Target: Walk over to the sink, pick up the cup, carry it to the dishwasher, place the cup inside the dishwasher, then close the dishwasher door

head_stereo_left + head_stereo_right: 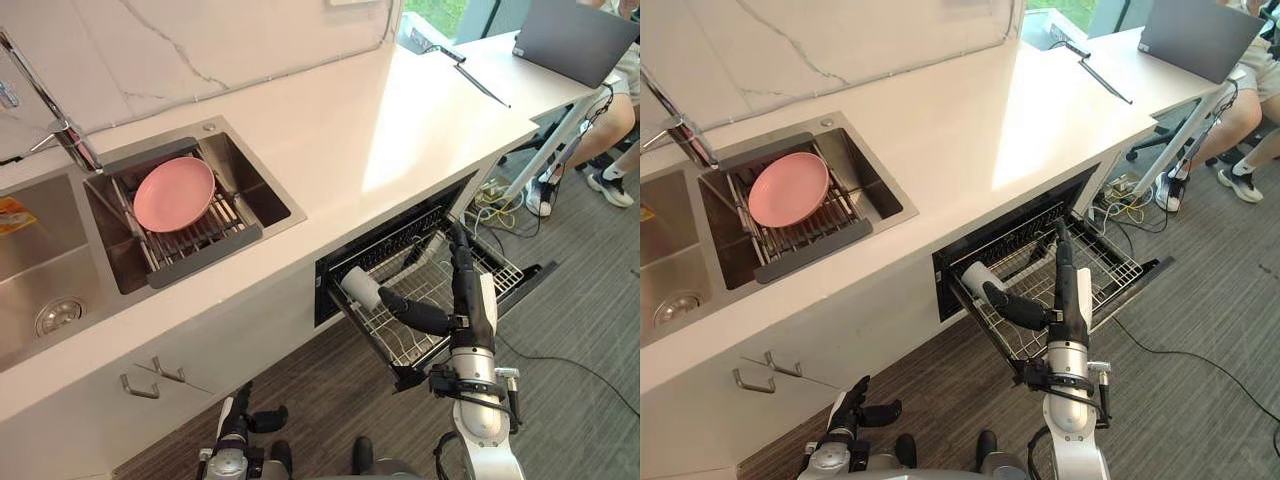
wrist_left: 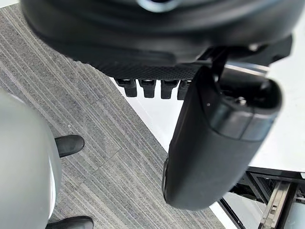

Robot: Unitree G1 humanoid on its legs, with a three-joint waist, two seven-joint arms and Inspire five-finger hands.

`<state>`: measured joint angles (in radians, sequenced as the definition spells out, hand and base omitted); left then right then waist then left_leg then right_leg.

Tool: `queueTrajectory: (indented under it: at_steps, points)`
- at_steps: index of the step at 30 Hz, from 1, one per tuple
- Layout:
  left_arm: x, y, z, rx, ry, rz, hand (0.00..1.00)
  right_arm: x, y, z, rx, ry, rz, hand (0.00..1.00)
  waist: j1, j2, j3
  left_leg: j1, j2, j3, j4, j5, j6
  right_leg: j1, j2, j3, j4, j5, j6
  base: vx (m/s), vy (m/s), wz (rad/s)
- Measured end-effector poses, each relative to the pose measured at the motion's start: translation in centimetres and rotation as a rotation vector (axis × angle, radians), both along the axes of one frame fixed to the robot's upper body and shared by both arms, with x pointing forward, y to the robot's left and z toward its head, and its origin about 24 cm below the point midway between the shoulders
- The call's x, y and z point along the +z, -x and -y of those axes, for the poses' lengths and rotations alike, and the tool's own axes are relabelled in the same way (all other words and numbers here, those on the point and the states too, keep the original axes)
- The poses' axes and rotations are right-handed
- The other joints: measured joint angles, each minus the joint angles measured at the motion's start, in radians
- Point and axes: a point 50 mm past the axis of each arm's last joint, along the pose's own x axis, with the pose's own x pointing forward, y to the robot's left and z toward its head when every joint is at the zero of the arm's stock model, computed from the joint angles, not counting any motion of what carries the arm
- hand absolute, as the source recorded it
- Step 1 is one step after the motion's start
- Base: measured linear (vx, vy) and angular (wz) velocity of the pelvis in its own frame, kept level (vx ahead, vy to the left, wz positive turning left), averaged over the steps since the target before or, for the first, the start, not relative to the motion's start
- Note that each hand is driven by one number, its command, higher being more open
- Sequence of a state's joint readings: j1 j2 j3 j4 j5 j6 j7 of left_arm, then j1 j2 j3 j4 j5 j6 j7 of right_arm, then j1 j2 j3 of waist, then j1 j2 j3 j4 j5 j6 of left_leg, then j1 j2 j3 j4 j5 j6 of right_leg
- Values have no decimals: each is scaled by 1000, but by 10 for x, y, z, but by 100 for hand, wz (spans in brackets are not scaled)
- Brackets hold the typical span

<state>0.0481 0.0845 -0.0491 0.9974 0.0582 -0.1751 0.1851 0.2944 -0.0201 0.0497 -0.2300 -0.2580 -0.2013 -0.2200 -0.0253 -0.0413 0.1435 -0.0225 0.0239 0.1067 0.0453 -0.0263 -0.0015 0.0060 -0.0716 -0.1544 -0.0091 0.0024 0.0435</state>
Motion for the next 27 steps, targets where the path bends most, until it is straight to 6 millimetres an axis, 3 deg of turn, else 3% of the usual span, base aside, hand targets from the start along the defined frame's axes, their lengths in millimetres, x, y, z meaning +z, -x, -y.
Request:
queueTrajectory:
  at_steps: [3, 8, 9, 10, 12, 13, 17, 19, 21, 23, 25, 27]
  points:
    - [1, -2, 1, -5, 0, 9, 100, 1, -1, -4, 18, 6, 7, 100, 8, 3, 2, -18, 0, -23, 22, -4, -2, 0, -2, -22, 15, -7, -3, -45, -14, 27]
    - [3, -8, 3, -27, -4, 30, 100, 15, -7, -6, 31, 31, 76, 100, 25, 38, 37, -122, 13, -96, 211, -86, -16, 13, -6, -121, 80, -60, -5, -64, 3, 53]
    - [3, -8, 2, -24, -6, 29, 100, 16, -8, -5, 27, 33, 82, 100, 32, 40, 38, -123, 17, -85, 212, -99, -6, 18, -6, -129, 79, -63, -5, -49, -6, 59]
    - [3, -9, 1, -19, -8, 27, 100, 19, -8, -3, 12, 36, 97, 100, 35, 39, 40, -123, 49, -11, 208, -109, 8, 36, -11, -161, 73, -67, 2, -7, -17, 84]
    - [4, -10, 1, -20, -6, 31, 100, 26, -8, 4, -22, 57, 130, 100, 33, 39, 40, -137, 97, 98, 215, -95, 2, 53, -31, -231, 74, -74, 4, 25, 20, 106]
    - [4, -12, 2, -19, -5, 34, 100, 32, -11, 11, -45, 76, 159, 100, 33, 42, 39, -147, 111, 135, 210, -59, 0, 54, -44, -268, 88, -87, 14, 63, 98, 84]
    - [4, -11, 0, 4, 1, 33, 100, 48, -22, 15, -63, 102, 235, 100, 53, 31, 44, -124, 41, 126, 174, -65, 24, 51, -117, -299, 156, -139, 61, 141, 156, 40]
    - [5, -12, -2, 3, -4, 34, 100, 47, -23, 15, -67, 137, 233, 100, 55, 11, 50, -75, -20, 119, 168, -110, 44, 51, -212, -304, 297, -213, 95, 220, 202, 29]
    - [4, -8, -4, 4, -9, 26, 100, 42, -24, 16, -69, 147, 206, 100, 53, 2, 54, -12, -60, 109, 141, -122, 58, -1, -285, -251, 507, -233, 84, 187, 157, 18]
    - [3, -5, -6, -12, -21, 22, 100, 35, -26, 16, -73, 161, 168, 100, 35, -14, 50, 42, -95, 67, 131, -132, 78, -74, -334, -155, 727, -211, 38, 274, 121, 55]
    - [4, -3, -12, -9, -40, 17, 100, 27, -27, 17, -67, 180, 129, 100, 9, -32, 36, 55, -91, -5, 124, -140, 86, -148, -266, -35, 803, -284, 25, 340, 18, 98]
    - [4, -5, -10, -4, -29, 19, 100, 29, -29, 17, -45, 207, 130, 100, 4, -31, 37, 60, -65, -70, 117, -138, 81, -237, -140, 88, 731, -321, 15, 259, -61, 87]
